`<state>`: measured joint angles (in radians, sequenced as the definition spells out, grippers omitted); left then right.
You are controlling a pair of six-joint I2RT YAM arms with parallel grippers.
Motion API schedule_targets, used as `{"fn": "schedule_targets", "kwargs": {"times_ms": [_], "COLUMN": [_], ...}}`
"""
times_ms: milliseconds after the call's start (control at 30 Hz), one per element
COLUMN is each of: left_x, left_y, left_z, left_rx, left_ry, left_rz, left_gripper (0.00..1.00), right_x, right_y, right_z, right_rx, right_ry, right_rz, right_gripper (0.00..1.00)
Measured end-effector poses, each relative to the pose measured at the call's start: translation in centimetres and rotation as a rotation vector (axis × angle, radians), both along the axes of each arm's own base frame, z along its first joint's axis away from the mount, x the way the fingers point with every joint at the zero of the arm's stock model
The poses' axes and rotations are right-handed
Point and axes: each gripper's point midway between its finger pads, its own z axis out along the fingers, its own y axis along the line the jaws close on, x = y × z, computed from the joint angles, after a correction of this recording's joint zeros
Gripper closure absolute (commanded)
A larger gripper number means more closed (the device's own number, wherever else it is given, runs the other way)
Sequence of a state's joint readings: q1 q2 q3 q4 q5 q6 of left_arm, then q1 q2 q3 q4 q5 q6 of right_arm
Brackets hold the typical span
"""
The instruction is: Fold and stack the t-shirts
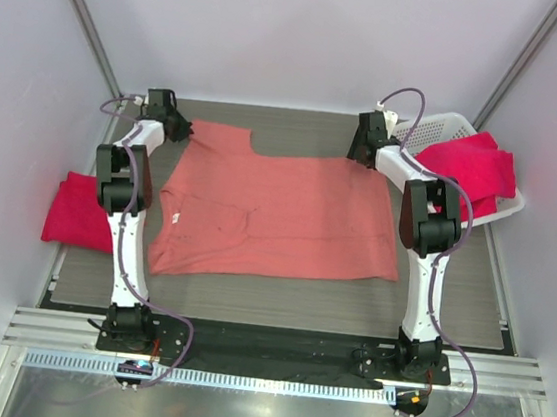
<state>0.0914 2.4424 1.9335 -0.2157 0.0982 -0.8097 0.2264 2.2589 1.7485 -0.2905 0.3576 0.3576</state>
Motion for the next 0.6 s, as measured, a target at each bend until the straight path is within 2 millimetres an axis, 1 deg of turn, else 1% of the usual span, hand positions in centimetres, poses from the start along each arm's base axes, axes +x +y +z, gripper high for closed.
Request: {"fn": "schedule_targets", "kwargs": {"times_ms": [100,267,433,600], "left_x": [-0.1,-0.2,-0.2,-0.2], "left_y": [0.3,0.8,1.2,1.2], "left_z": [0.0,0.0,0.0,0.0], "left_rx": [-0.003,-0.01,-0.007,-0.007], "left_ry": [-0.006,-0.007,-0.009,-0.013], "left_rz": [0.009,0.028,0.039,0.039], "left_gripper": [1.0,1.0,1.0,1.0], "right_x": [0.4,1.5,2.5,2.9], "right_y": [-0.1,-0.1,-0.1,-0.7], "right_z": [0.5,0.7,-0.2,-1.5], "right_rx": [0.001,0.003,-0.008,-0.027], "right_ry": [-0.013,-0.022,-0.014,0.013], "right_rz": [-0.004,-0.009,-0.017,-0.041], "right_gripper": [0.35,0.34,0.34,0.35]}}
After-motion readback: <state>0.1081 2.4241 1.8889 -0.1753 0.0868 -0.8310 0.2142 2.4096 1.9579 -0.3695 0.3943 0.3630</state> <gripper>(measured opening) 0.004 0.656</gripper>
